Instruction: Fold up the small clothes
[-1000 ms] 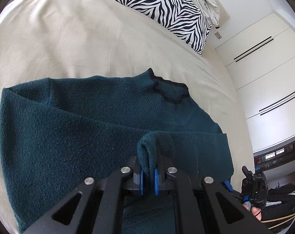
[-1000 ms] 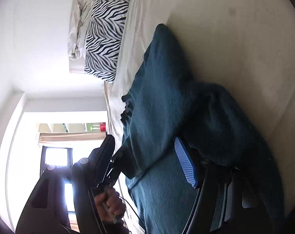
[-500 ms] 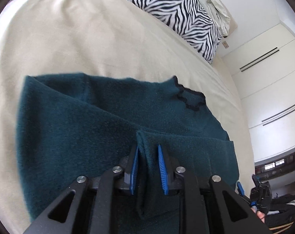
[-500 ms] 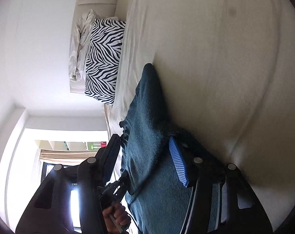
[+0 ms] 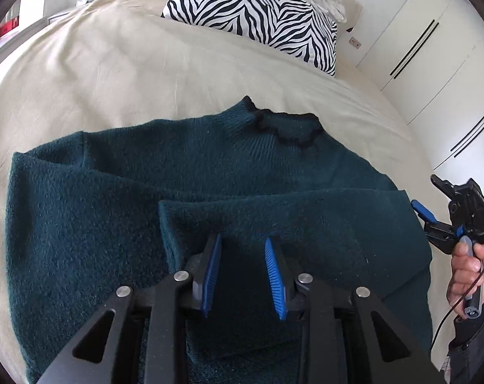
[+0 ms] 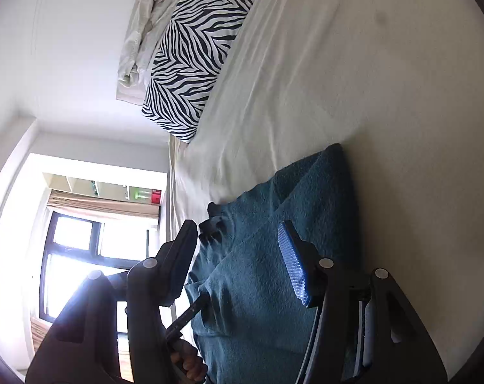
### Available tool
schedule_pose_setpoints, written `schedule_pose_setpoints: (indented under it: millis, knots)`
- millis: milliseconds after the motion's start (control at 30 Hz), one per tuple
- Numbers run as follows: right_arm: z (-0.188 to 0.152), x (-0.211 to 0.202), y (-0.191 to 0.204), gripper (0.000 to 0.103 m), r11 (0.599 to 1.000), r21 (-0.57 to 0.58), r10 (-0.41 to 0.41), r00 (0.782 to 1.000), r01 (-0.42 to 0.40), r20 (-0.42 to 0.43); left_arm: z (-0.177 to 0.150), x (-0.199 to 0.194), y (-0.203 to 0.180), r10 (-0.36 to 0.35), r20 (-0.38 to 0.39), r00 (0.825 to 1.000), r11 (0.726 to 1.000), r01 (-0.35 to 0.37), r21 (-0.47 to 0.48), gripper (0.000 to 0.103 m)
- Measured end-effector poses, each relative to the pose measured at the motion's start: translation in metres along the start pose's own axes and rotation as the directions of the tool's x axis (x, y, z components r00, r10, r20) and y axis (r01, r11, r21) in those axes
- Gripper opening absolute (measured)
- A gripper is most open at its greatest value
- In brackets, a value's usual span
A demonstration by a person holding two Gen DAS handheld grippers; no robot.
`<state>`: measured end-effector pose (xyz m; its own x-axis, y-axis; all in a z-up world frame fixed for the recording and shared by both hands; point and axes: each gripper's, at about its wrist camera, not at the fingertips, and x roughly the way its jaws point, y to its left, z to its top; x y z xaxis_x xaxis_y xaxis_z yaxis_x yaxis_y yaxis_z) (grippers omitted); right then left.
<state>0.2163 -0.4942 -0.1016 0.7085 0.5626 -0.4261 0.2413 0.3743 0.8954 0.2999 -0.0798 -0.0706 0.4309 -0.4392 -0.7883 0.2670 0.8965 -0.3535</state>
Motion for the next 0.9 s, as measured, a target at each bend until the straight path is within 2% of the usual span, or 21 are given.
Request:
schedule_pose_setpoints:
  millis: [133,367,500,567,600,667,700,733,800,900]
  knots:
    - [-0.003,0.028,-0.025,0.050,0.998,0.009,-0.062,0.991,0.063,-0.118,-0.006,0.001,-0.004,0.019,0.021,1.000,0.998,-0.020,0.055,0.031]
    - [-0.031,-0.008,-0.022,0.052,1.000,-0.018,-0.023,0.995,0.021,-0.095,-0.011,0.000,0.006,-0.023,0.035,0.999,0.999,0.022,0.024,0.031]
    - [-0.046,-0.009,-0.029,0.051,0.996,-0.073,-0.066,0.989,0.056,-0.133,-0.012,-0.004,0.013,-0.061,0.038,0.997,0.998,0.061,-0.013,0.031]
    - [-0.048,-0.012,-0.039,0.046,0.996,-0.084,-0.024,0.990,0.012,-0.138,-0.016,-0.013,0.019,-0.083,0.045,0.996,0.996,0.085,-0.038,0.031]
    - [-0.048,-0.016,-0.045,0.038,0.998,-0.066,-0.015,0.991,0.007,-0.132,-0.019,-0.019,0.023,-0.087,0.048,0.995,0.995,0.090,-0.050,0.031]
    - [-0.052,-0.028,-0.049,0.037,0.999,-0.025,-0.026,0.994,0.024,-0.102,-0.028,-0.037,0.027,-0.075,0.054,0.996,0.995,0.079,-0.062,0.032]
    - [-0.057,-0.035,-0.046,0.037,0.998,-0.041,-0.047,0.995,0.043,-0.090,-0.035,-0.049,0.030,-0.063,0.063,0.996,0.996,0.067,-0.061,0.039]
    - [-0.062,-0.043,-0.042,0.038,0.995,-0.060,-0.080,0.994,0.076,-0.077,-0.044,-0.062,0.034,-0.033,0.070,0.997,0.997,0.037,-0.063,0.056]
    - [-0.077,-0.059,-0.037,0.039,0.992,-0.087,-0.098,0.993,0.092,-0.068,-0.069,-0.090,0.048,0.004,0.107,0.994,0.996,0.005,-0.087,0.063]
    - [-0.103,-0.089,-0.033,0.041,0.984,-0.127,-0.130,0.991,0.124,-0.043,-0.112,-0.116,0.079,0.029,0.073,0.997,0.988,-0.017,-0.153,0.063]
